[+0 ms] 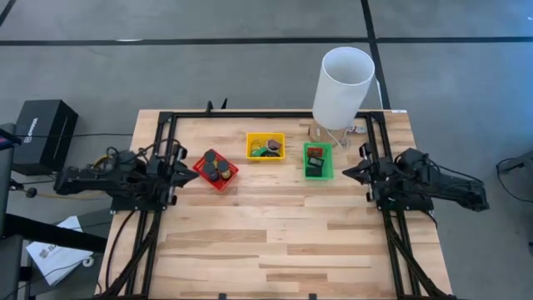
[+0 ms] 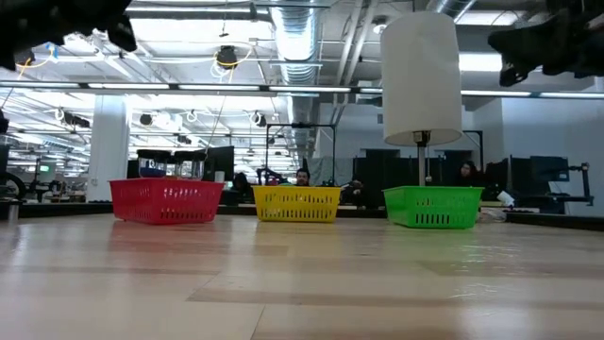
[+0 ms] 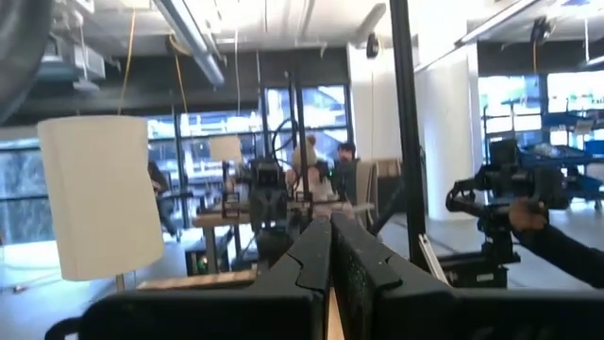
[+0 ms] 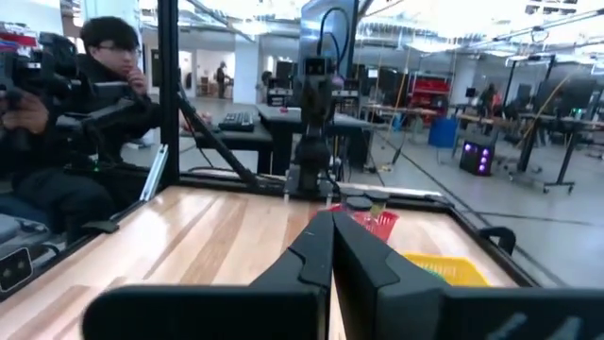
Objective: Pick & Place Office items
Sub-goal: Return to Home Position
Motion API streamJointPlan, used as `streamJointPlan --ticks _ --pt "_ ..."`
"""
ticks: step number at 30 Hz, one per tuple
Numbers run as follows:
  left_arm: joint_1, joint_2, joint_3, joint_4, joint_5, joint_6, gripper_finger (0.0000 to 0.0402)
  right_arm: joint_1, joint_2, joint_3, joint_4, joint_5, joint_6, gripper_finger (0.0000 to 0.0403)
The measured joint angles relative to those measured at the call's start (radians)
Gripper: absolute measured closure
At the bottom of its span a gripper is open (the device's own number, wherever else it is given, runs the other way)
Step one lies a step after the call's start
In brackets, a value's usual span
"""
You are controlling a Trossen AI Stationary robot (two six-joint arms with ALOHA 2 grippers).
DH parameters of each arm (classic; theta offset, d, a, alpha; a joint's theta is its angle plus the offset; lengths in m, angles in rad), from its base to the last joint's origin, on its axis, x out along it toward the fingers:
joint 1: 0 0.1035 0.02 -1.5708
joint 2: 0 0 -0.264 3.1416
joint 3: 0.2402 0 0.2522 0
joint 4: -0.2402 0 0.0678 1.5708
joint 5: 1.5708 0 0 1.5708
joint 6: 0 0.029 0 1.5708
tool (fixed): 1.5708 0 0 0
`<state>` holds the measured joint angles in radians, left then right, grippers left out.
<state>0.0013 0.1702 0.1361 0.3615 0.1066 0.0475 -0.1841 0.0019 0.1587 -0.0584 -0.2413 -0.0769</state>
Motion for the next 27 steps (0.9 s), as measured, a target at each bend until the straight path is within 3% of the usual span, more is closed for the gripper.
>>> streamJointPlan --ticks 10,18,27 --pt "0.000 -0.170 -0.131 0.044 0.059 0.000 0.0401 0.000 0.001 -0.051 0.026 -0.039 0.010 0.0401" --pt "-0.001 -0.139 -0.130 0.061 0.075 -0.002 0.0401 -0.002 0.001 -0.150 0.152 -0.040 0.051 0.0401" --pt "-0.001 -0.001 -0.130 0.058 0.075 -0.052 0.0401 -0.002 0.001 -0.151 0.131 -0.040 0.075 0.0401"
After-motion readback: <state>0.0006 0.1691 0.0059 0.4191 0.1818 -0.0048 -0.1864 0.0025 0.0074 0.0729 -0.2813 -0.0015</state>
